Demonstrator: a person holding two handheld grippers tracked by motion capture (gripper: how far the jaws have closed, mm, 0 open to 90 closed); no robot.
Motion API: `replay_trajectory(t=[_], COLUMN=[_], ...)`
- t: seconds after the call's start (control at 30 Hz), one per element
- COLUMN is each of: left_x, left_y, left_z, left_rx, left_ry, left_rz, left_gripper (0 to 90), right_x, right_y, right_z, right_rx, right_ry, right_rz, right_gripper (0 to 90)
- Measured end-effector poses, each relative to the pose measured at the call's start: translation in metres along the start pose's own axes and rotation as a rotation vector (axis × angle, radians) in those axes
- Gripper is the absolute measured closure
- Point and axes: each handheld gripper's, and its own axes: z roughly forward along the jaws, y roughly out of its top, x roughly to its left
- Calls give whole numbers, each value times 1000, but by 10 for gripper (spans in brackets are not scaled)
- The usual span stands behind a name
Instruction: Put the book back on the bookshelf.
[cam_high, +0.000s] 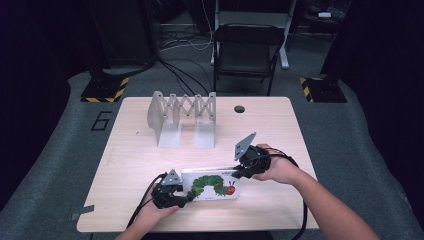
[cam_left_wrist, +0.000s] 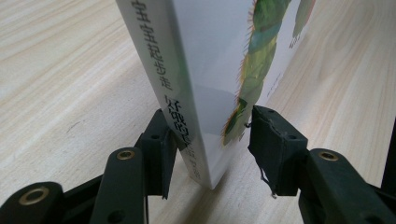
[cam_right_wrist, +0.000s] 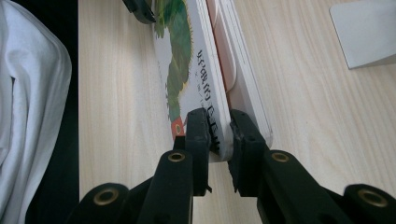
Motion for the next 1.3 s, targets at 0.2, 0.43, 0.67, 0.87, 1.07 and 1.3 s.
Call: replay_trajectory(t=[0.2, 0.43, 0.67, 0.87, 1.07, 1.3], left_x=[5, 12, 17, 17, 15, 16], left_y=[1, 9, 28, 36, 43, 50], left_z=[-7, -20, -33, -31, -31, -32], left_rx=[-1, -43, -40, -34, -30, -7], left_ry=[-6, -11, -28, -47, -32, -38], left_rz=[-26, -13, 8, 11, 30, 56], left_gripper=[473, 474, 475, 472, 443, 483], right_x=[5, 9, 8, 9, 8, 8], right_y=[6, 13, 14, 14, 14, 14], right_z=[3, 7, 8, 8, 9, 9], right_rx=[-9, -15, -21, -20, -25, -28], right_ry=[-23, -28, -26, -26, -28, -35], right_rz=[-23, -56, -59, -63, -68, -69], right_gripper=[794, 801, 801, 802, 801, 799])
